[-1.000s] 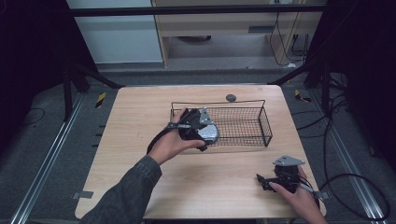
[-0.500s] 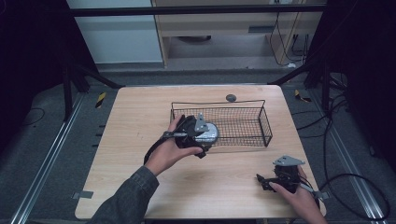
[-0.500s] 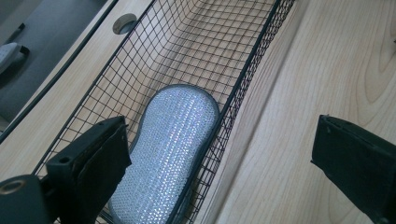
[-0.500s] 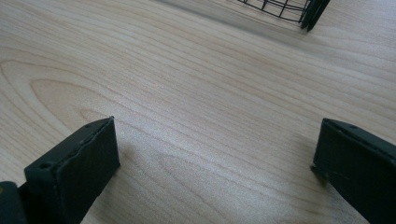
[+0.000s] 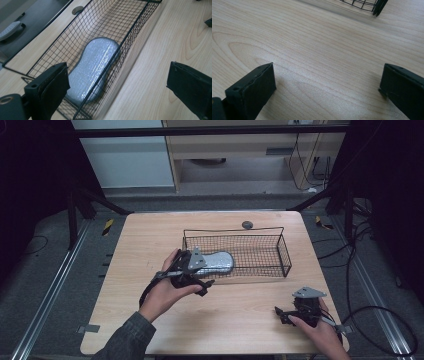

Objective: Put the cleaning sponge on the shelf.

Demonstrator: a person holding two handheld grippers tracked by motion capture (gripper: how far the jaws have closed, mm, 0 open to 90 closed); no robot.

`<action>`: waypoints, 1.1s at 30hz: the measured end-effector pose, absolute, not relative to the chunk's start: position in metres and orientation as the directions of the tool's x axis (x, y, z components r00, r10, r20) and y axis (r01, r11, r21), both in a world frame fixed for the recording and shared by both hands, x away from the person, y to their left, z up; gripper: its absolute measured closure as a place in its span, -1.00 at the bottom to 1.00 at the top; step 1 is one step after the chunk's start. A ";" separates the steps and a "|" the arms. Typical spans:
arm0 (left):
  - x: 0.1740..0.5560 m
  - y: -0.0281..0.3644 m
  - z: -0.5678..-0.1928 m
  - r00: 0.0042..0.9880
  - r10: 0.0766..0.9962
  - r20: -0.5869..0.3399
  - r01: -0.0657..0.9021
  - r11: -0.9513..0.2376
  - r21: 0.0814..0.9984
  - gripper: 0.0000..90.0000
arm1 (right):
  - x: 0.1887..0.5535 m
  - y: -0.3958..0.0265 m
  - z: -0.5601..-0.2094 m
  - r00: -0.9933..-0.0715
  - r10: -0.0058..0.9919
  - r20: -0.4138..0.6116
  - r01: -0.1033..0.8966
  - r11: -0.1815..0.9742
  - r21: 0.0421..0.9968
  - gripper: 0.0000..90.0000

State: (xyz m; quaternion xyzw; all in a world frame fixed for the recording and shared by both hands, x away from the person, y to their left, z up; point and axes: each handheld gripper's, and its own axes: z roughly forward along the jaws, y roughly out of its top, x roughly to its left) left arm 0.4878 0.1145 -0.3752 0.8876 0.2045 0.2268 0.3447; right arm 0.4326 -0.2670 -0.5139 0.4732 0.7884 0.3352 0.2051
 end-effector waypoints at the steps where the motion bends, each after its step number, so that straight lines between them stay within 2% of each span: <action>1: 0.487 0.117 -0.375 0.812 0.522 0.261 0.208 -0.677 0.706 -0.93 | 0.433 -0.267 -0.514 -0.468 0.884 -0.006 0.609 0.327 0.723 -0.99; 14: 0.478 0.167 -0.386 0.752 0.621 0.222 0.281 -0.606 0.745 -0.93 | 0.433 -0.267 -0.514 -0.467 0.884 -0.006 0.609 0.327 0.723 -0.99; 23: 0.482 0.203 -0.401 0.712 0.673 0.199 0.345 -0.583 0.736 -0.93 | 0.433 -0.267 -0.514 -0.467 0.884 -0.006 0.609 0.327 0.723 -0.99; 33: 0.495 0.251 -0.428 0.625 0.764 0.158 0.462 -0.526 0.714 -0.93 | 0.433 -0.267 -0.514 -0.468 0.884 -0.006 0.609 0.327 0.723 -0.99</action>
